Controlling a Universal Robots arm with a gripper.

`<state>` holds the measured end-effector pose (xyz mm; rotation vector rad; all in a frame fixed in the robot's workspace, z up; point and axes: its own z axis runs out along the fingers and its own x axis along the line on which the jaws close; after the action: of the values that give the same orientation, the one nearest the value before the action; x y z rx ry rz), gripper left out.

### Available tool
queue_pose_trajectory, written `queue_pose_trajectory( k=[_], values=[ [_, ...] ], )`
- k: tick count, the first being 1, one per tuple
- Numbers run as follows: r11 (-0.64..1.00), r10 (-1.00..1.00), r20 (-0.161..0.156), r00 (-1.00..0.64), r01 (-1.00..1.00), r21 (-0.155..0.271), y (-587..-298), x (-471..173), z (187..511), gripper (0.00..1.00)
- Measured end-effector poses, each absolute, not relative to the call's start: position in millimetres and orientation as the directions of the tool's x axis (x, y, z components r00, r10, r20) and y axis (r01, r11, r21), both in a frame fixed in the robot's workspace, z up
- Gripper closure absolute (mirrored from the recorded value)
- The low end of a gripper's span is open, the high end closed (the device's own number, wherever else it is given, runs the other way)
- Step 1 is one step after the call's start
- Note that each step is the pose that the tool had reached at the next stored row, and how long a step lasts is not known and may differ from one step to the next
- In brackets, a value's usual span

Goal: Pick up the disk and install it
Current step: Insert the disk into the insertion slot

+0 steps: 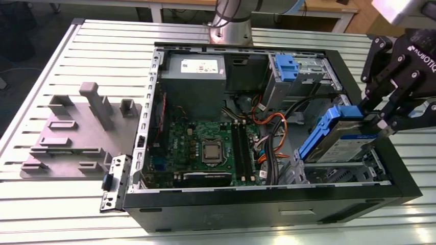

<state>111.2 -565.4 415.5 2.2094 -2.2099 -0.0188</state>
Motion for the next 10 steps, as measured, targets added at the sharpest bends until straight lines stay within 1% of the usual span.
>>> queue_pose_trajectory(
  k=[10],
  values=[
    [0.000, -1.000, 0.003, 0.000, -1.000, 0.020, -565.3, 111.2, 397.4, 0.65]
  ],
)
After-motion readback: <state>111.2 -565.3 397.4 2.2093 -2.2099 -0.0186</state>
